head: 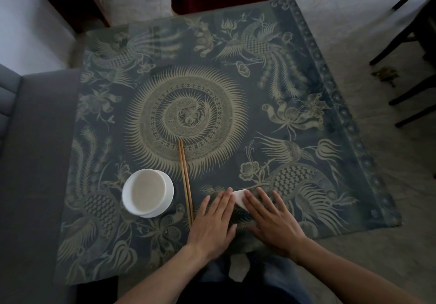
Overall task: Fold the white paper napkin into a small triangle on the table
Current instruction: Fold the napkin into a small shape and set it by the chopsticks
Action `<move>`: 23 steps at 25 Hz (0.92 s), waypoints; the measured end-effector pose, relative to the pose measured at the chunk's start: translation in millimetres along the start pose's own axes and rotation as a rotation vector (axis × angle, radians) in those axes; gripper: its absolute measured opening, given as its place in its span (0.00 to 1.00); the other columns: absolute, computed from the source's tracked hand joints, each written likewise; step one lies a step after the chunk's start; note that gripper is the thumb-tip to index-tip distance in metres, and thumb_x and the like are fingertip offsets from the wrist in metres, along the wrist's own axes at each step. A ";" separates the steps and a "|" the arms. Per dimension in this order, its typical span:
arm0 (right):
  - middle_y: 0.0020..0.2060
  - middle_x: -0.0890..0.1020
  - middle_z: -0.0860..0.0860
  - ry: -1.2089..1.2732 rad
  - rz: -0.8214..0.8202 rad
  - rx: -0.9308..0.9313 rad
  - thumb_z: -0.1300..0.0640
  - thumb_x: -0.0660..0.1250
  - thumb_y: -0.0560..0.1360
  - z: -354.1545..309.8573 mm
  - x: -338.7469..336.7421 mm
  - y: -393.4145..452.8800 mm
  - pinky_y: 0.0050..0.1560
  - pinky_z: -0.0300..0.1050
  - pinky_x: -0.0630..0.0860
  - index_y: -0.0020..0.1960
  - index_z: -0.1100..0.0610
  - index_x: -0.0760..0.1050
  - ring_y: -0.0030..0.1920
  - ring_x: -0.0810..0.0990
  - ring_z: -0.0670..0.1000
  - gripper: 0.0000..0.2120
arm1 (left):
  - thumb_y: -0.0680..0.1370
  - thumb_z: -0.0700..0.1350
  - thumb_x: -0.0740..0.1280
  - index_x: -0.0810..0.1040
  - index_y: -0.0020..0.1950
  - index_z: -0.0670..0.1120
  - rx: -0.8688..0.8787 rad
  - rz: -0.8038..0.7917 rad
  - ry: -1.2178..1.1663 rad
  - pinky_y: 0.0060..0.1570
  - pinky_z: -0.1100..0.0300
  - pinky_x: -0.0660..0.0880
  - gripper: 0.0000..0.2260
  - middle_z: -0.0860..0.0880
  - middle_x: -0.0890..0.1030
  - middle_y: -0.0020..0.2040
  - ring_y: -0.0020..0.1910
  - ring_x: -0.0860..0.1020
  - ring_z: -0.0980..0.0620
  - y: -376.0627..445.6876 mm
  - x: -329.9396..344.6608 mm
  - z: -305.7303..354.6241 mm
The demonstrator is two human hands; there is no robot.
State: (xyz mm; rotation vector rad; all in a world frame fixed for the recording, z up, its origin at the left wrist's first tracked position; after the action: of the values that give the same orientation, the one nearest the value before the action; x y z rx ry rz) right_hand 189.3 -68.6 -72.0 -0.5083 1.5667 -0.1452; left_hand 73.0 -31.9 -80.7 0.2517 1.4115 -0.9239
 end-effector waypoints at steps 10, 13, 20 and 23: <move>0.78 0.48 0.53 -0.002 0.016 -0.022 0.40 0.47 0.80 -7.2 -4.9 11.8 0.71 0.65 0.44 0.79 0.57 0.46 0.77 0.44 0.55 0.33 | 0.80 0.60 0.46 0.43 0.80 0.46 0.115 -0.034 0.123 0.75 0.41 0.40 0.32 0.49 0.43 0.80 0.79 0.42 0.51 3.7 0.6 -0.3; 0.78 0.55 0.54 -0.034 0.025 -0.007 0.40 0.46 0.80 2.5 -5.9 -0.8 0.69 0.66 0.48 0.78 0.58 0.54 0.77 0.50 0.57 0.32 | 0.81 0.60 0.48 0.43 0.80 0.46 0.131 -0.049 0.147 0.74 0.41 0.38 0.32 0.49 0.41 0.80 0.79 0.42 0.51 4.2 3.4 1.0; 0.76 0.61 0.55 -0.006 0.044 0.031 0.41 0.50 0.78 -13.9 8.8 -20.8 0.69 0.64 0.52 0.76 0.59 0.60 0.76 0.56 0.57 0.33 | 0.80 0.59 0.48 0.42 0.79 0.46 0.121 -0.057 0.138 0.75 0.40 0.40 0.33 0.49 0.41 0.80 0.79 0.42 0.50 3.7 5.9 0.2; 0.75 0.65 0.55 -0.022 0.092 -0.016 0.41 0.53 0.77 -12.0 14.5 -39.4 0.69 0.65 0.55 0.75 0.58 0.64 0.75 0.61 0.58 0.31 | 0.80 0.59 0.48 0.39 0.79 0.47 0.121 -0.056 0.131 0.74 0.41 0.39 0.33 0.49 0.39 0.80 0.78 0.40 0.51 4.6 4.2 0.5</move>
State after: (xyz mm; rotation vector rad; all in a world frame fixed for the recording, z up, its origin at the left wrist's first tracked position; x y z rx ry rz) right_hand 186.9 -112.1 -68.7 -0.4484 1.5677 -0.0572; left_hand 76.0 -31.0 -86.1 0.3708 1.4909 -1.0565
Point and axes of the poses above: each hand's wrist, its own y-axis towards the middle knuckle, its own x-axis out of the palm, z = x × y, the point moved 10 cm from there along y, towards the middle knuckle
